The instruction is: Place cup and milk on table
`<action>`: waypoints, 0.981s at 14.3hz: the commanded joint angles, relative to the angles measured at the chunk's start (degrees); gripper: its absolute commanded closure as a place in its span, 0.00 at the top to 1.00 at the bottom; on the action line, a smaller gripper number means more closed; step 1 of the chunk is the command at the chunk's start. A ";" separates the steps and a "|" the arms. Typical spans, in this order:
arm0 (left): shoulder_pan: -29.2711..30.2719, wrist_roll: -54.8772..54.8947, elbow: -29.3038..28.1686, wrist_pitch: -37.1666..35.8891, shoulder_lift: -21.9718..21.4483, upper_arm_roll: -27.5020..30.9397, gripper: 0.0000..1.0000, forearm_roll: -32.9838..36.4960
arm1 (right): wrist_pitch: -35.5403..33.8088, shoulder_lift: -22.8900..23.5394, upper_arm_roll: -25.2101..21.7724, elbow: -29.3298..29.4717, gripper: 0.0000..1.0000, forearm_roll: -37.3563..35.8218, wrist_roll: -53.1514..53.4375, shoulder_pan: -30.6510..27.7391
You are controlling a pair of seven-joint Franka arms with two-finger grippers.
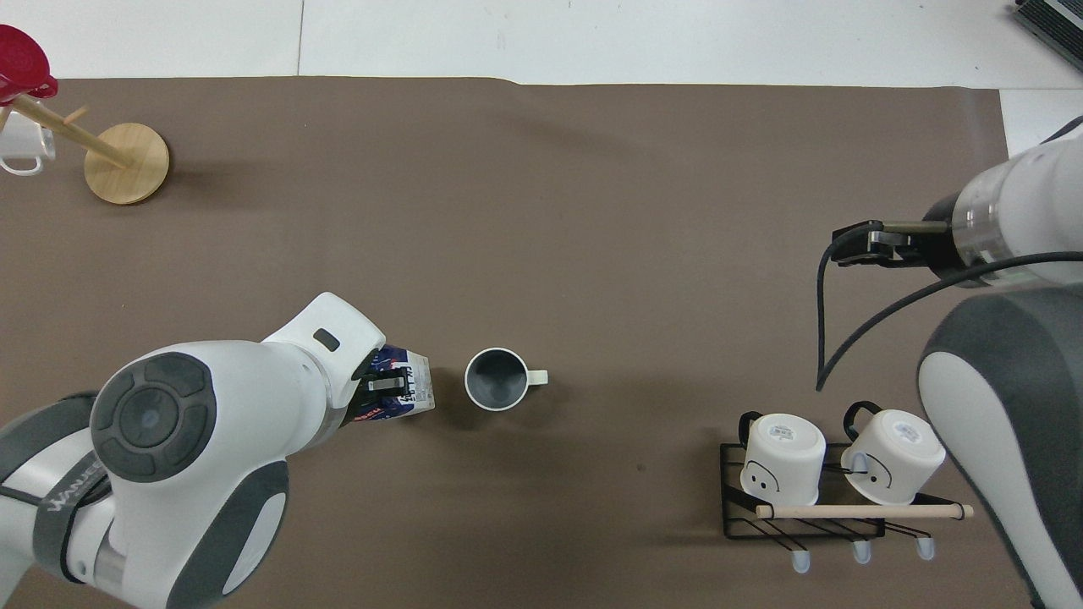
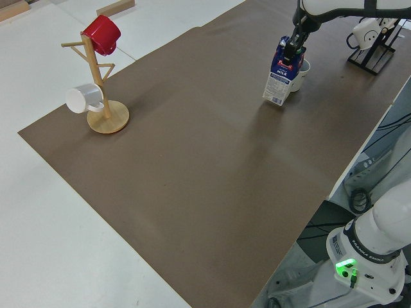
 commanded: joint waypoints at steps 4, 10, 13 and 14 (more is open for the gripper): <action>-0.97 -3.33 -4.82 5.55 -1.77 -0.50 0.52 2.05 | -6.20 -2.91 0.67 -1.13 1.00 2.98 -2.71 -1.44; -0.97 -3.24 -5.35 6.87 -0.72 -0.59 0.53 2.22 | -9.64 -2.82 0.66 2.12 1.00 3.17 -3.07 -1.53; -0.97 -3.15 -5.44 6.95 -0.63 -0.59 0.53 2.31 | -9.02 -2.91 0.49 2.21 1.00 5.53 -3.07 -1.53; -0.97 -3.15 -5.52 7.22 -0.54 -0.51 0.53 2.31 | -8.93 -3.00 0.05 2.21 1.00 5.89 -3.15 -1.53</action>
